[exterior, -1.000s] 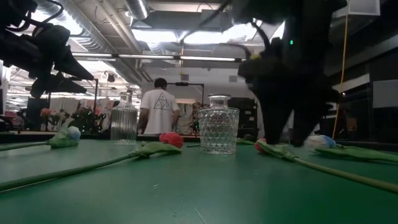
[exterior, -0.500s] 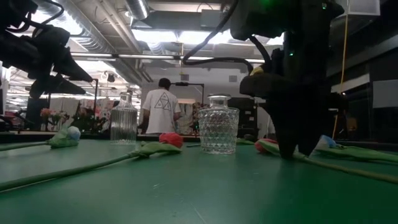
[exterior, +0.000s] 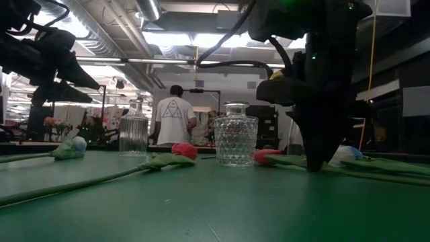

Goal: Sort flowers into vase by color
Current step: Put the right red tulip into the right transparent vase

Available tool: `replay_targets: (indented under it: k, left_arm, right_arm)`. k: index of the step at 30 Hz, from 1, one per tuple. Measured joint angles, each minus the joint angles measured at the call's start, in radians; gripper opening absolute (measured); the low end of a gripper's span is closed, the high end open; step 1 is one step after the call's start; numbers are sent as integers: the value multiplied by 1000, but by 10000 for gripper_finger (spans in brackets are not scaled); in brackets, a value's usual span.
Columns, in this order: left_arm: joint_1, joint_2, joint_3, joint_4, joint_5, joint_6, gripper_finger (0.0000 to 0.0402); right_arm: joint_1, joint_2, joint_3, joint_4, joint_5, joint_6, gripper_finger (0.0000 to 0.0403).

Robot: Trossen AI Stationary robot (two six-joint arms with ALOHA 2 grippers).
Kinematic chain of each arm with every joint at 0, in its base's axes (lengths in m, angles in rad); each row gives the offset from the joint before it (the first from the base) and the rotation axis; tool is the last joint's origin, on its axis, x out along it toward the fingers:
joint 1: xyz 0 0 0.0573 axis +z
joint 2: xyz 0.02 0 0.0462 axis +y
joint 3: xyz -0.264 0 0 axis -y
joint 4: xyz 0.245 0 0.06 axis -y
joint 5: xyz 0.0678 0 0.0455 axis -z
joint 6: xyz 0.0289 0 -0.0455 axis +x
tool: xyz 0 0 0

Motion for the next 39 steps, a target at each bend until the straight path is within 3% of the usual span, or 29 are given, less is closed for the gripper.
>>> replay_targets:
  k: [8,19,22,26,33,39]
  left_arm:
    - [0,0,0,-1,0,0,230]
    - [0,0,0,-21,0,1,230]
    - [0,0,0,-24,0,2,230]
    - [0,0,0,-23,0,2,230]
    - [0,0,0,-22,0,1,230]
    - [0,0,0,-22,0,1,230]
  right_arm:
    - [2,-59,1,2,121,32,11]
    - [2,-255,1,-260,341,111,5]
    - [2,-333,2,-319,482,110,9]
    - [1,-458,2,-352,768,95,14]
    - [1,-657,2,-358,1199,-146,6]
    - [0,-776,2,-325,1422,-330,16]
